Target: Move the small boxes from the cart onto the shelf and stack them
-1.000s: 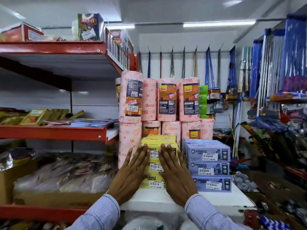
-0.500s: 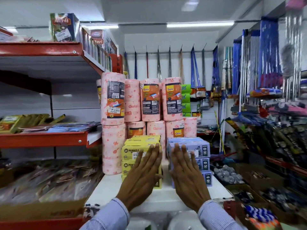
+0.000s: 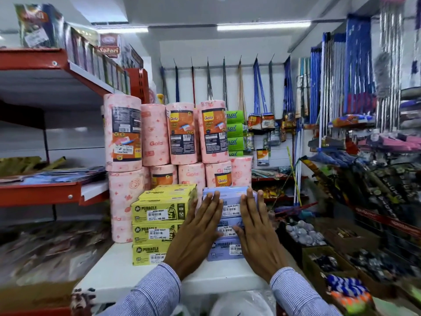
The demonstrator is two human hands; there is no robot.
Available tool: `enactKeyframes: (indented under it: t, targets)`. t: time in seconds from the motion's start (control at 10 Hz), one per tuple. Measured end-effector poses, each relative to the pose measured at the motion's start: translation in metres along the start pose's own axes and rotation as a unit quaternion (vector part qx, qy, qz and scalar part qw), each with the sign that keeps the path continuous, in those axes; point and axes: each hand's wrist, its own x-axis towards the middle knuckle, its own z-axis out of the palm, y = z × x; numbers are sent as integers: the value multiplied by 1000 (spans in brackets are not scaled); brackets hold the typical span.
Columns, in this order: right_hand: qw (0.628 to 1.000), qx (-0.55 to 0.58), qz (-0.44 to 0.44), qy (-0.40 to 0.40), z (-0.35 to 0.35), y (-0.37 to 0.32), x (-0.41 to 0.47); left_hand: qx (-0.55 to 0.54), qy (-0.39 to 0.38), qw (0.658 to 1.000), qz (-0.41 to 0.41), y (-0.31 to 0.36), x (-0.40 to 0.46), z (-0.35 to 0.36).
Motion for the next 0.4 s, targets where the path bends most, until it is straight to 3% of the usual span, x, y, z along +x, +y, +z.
enactKeyframes:
  t: [0.3,0.4]
  targets:
    - [1000,8,-24,-9,0,-2,0,16,-32,999,-22,4,-2,-12]
    - [1000,7,-27,1,-10,-8,0,12,-11,999,-44,10,-5,-25]
